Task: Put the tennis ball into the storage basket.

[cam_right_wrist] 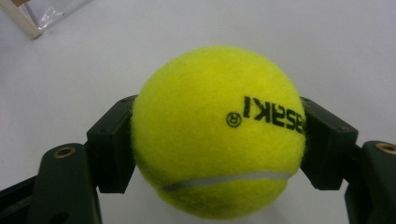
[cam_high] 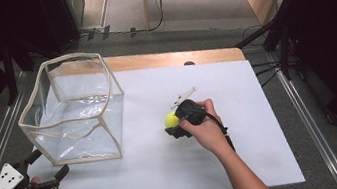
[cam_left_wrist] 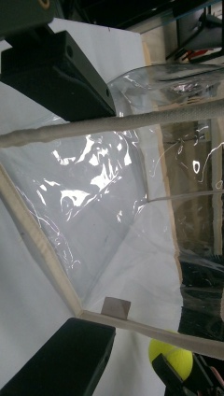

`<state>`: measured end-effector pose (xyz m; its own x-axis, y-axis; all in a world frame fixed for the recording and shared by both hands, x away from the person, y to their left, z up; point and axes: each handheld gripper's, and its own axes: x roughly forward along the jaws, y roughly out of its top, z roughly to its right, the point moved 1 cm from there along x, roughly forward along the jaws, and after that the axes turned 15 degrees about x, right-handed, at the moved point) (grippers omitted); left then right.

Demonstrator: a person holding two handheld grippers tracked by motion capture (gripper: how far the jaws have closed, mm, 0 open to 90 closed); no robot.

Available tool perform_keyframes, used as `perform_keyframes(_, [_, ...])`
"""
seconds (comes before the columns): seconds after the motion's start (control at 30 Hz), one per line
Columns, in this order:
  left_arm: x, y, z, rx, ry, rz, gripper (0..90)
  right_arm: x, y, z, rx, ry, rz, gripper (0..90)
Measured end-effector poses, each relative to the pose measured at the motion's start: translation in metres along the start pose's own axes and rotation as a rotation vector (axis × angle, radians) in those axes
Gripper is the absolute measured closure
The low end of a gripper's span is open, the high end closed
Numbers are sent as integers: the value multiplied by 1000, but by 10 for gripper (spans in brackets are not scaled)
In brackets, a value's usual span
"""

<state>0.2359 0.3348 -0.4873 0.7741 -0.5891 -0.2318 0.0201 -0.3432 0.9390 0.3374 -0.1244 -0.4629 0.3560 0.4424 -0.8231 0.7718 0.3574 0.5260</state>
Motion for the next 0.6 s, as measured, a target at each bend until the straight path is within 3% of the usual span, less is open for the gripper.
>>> perform_keyframes(0.6, [0, 0, 0, -2, -1, 2, 1, 12, 16, -26, -47, 47, -5, 235])
